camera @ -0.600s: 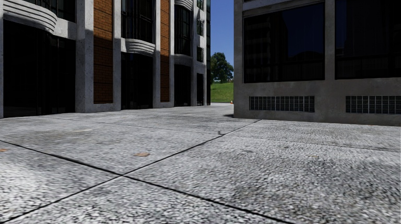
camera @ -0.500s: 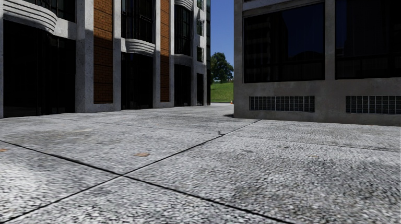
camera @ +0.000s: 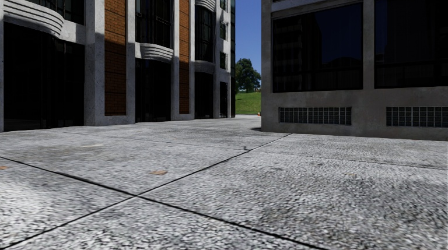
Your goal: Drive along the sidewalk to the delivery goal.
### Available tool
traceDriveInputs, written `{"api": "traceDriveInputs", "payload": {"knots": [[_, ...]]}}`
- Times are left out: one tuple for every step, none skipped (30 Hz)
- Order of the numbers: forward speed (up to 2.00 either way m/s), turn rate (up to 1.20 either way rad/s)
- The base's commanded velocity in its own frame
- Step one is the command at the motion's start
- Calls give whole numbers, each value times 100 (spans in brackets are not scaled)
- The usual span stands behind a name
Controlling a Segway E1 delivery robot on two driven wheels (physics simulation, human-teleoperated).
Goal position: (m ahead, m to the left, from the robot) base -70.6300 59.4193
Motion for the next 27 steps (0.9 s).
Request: {"api": "traceDriveInputs", "payload": {"knots": [[0, 0], [0, 0], [0, 0], [0, 0], [0, 0], [0, 0], [0, 0], [0, 0], [0, 0], [0, 0], [0, 0], [0, 0], [23, 0], [26, 0], [26, 0], [27, 0], [28, 1], [34, 9], [34, 9], [52, 12], [63, 14], [69, 18], [74, 21], [74, 21], [80, 24], [85, 27], [91, 28]]}}
